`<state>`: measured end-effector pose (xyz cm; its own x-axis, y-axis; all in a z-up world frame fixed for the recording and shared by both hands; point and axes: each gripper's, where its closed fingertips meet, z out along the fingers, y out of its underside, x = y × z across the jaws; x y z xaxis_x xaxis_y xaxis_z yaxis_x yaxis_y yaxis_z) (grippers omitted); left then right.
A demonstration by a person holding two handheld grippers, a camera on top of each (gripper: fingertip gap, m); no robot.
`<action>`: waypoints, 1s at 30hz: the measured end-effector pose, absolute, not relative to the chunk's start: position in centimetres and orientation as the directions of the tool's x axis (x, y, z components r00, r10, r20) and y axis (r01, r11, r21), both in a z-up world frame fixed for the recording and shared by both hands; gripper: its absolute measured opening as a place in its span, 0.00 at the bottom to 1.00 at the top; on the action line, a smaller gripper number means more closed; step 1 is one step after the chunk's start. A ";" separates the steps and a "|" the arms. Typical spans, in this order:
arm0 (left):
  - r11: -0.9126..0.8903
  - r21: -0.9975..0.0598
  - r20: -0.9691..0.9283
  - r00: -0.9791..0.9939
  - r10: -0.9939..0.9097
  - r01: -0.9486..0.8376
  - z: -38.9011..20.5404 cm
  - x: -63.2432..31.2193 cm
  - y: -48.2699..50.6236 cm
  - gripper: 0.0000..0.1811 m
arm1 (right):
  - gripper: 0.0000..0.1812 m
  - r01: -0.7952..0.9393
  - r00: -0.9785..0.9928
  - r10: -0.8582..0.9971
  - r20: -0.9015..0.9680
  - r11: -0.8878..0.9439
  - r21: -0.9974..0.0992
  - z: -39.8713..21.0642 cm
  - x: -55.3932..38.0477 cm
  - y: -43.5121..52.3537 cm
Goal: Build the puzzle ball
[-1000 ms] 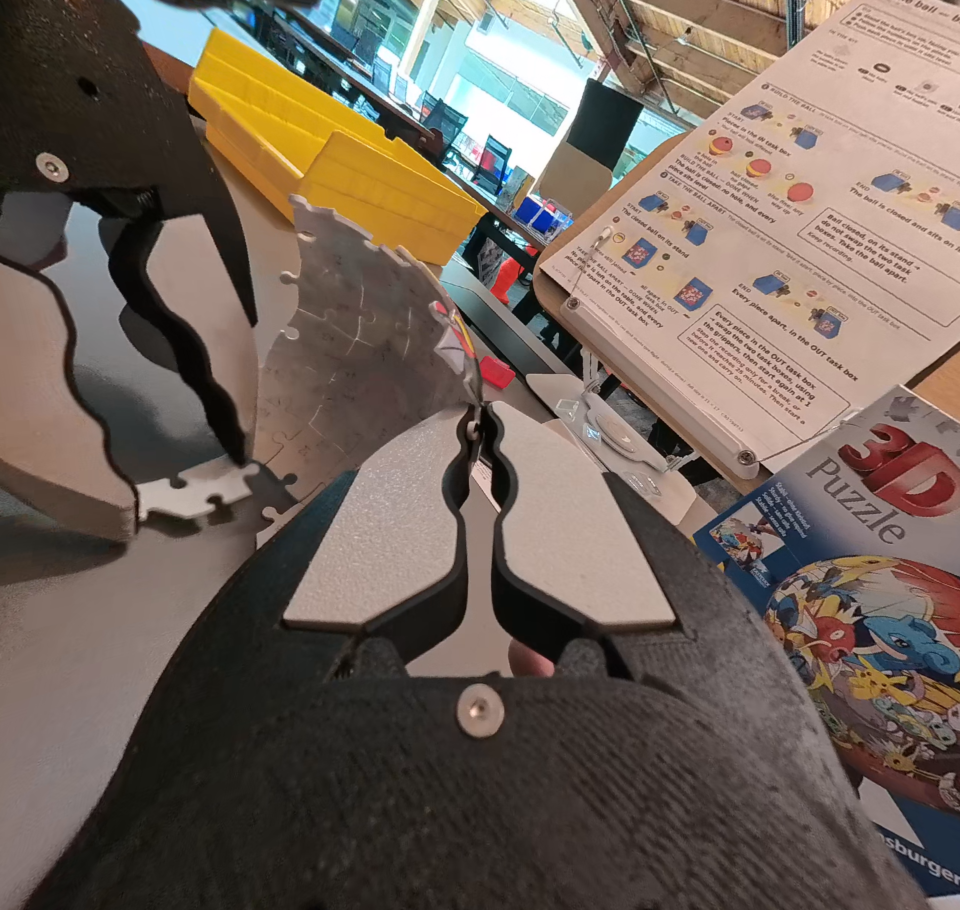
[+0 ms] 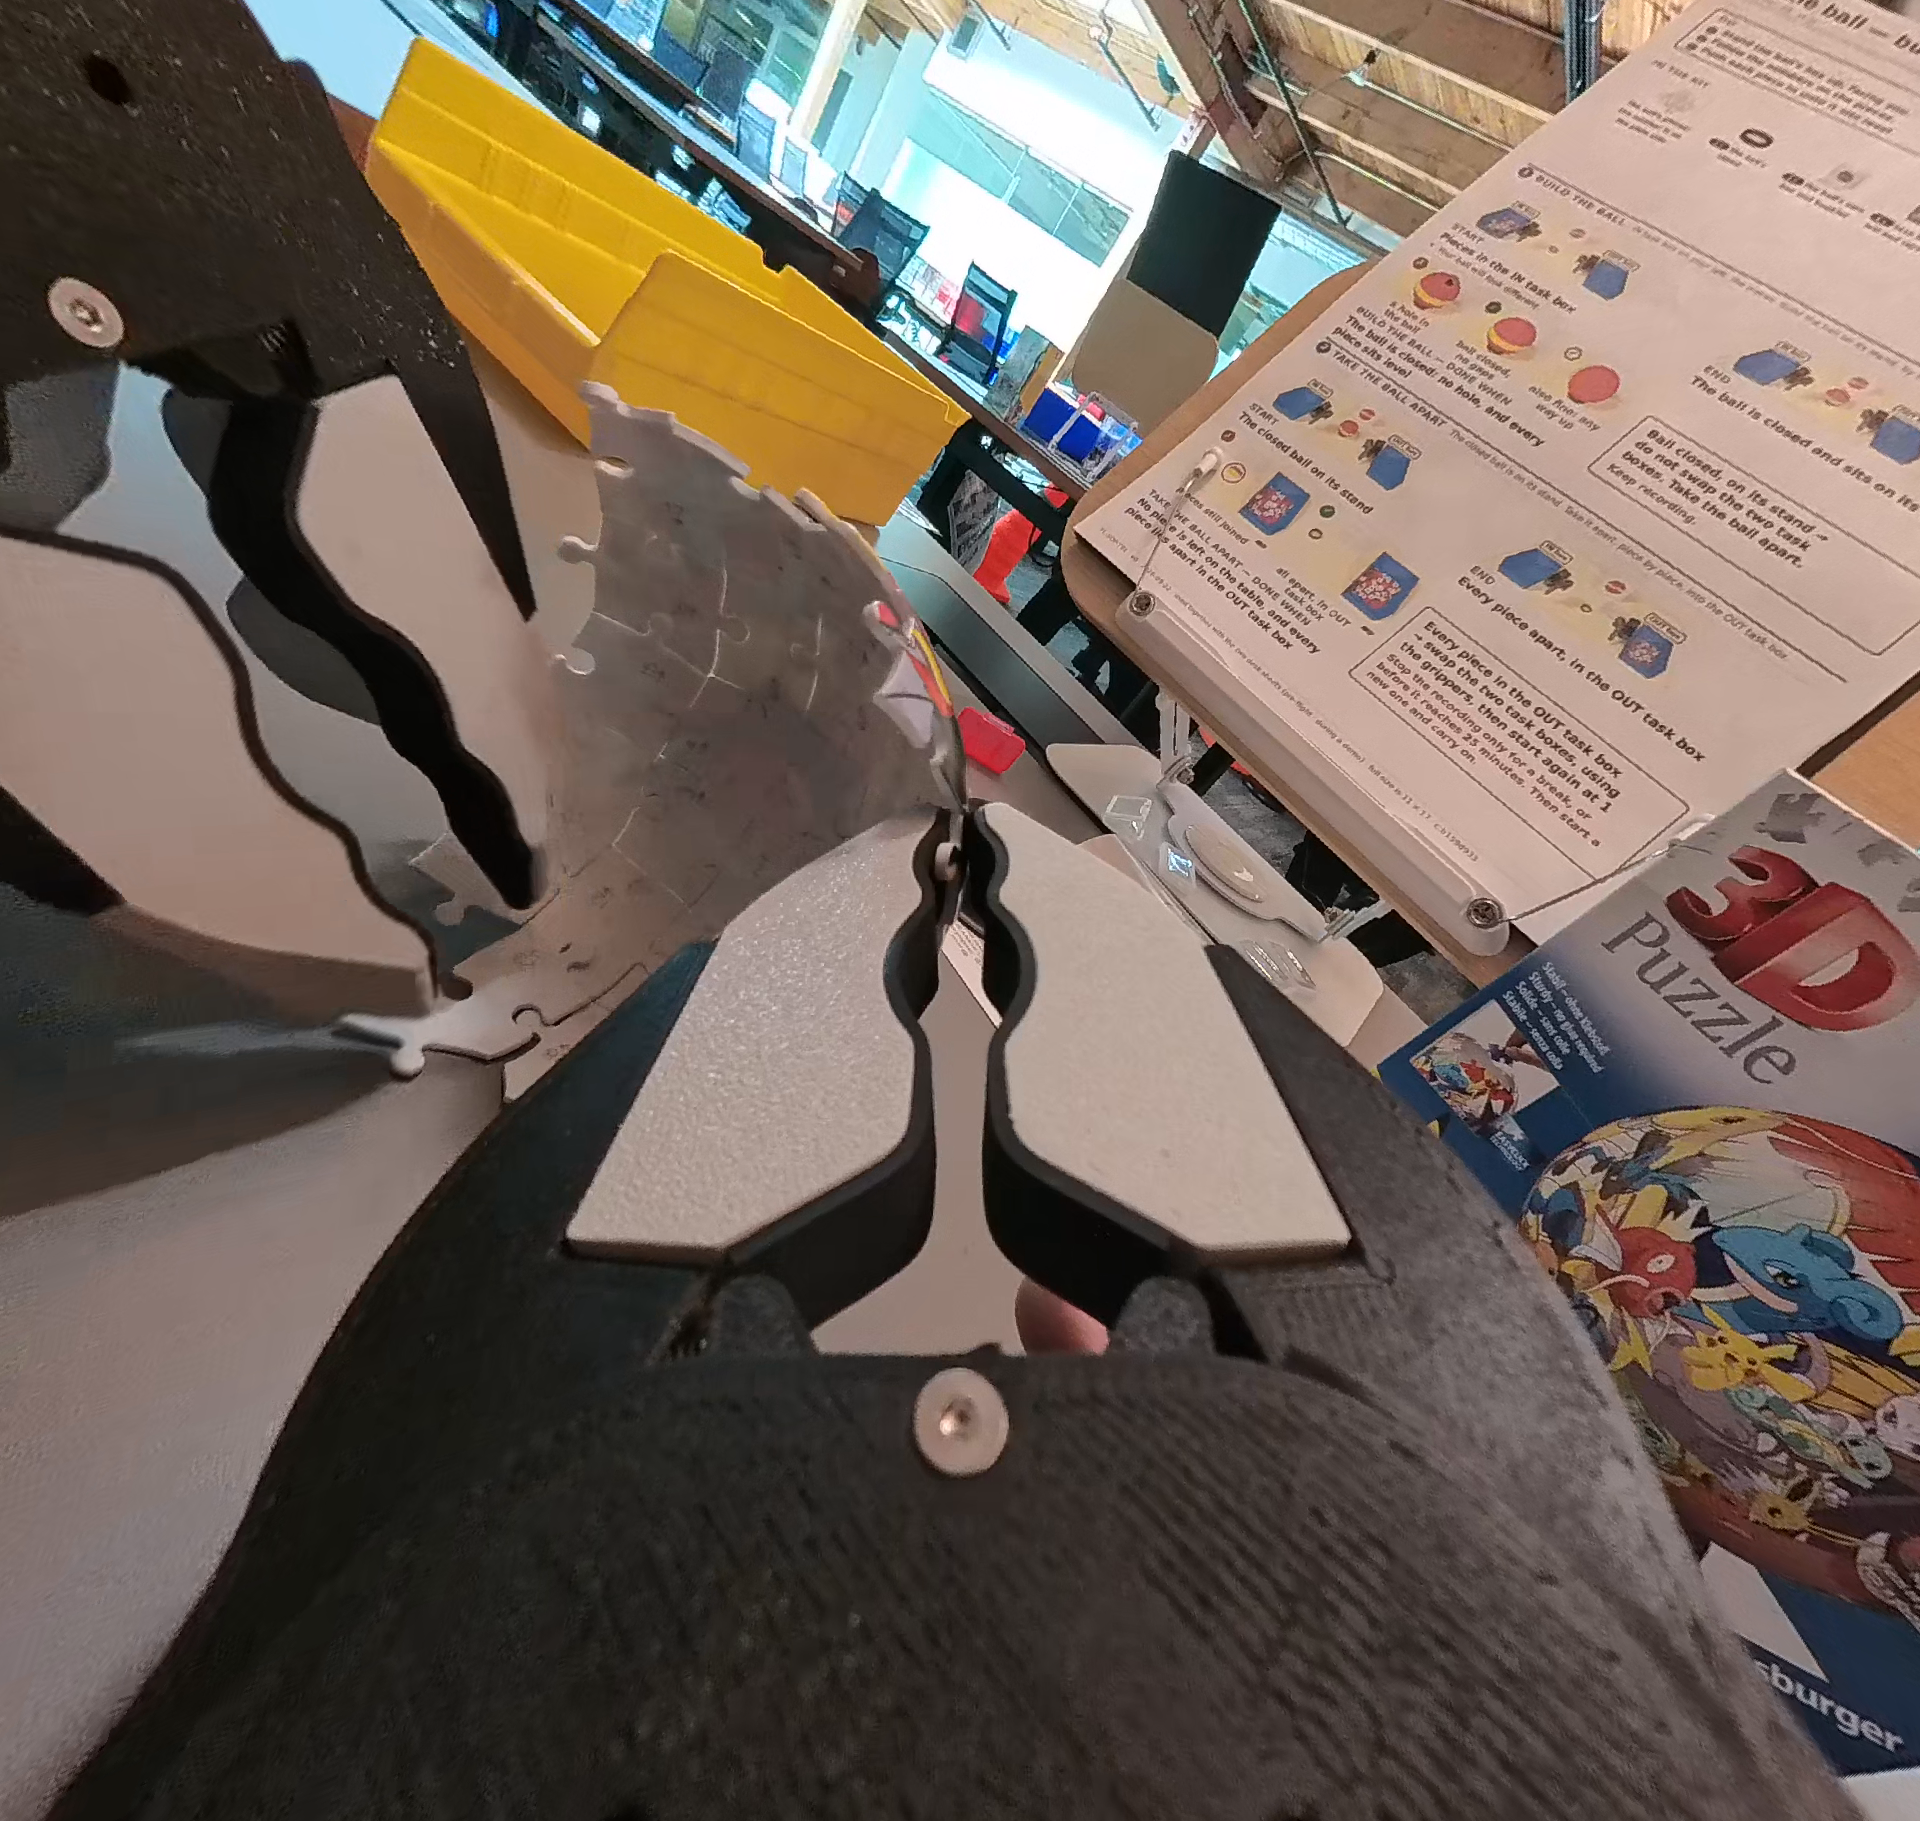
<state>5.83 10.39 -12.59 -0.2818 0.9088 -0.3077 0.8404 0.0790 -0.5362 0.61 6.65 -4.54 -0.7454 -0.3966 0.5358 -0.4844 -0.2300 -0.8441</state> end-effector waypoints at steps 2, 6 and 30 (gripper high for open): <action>0.108 -0.503 -0.319 -0.300 0.899 0.858 -12.8 6.5 10.3 0.09 | 0.01 -0.485 -0.746 -0.395 0.537 -0.231 -0.843 -4.5 0.6 6.7; 0.203 -0.507 -0.274 -0.380 0.884 0.837 -13.2 6.6 10.7 0.04 | 0.01 -0.489 -0.747 -0.385 0.542 -0.232 -0.840 -4.5 0.5 6.7; 0.229 -0.523 -0.309 -0.434 0.846 0.821 -13.7 6.4 9.8 0.05 | 0.01 -0.500 -0.740 -0.381 0.555 -0.242 -0.832 -4.4 0.7 6.8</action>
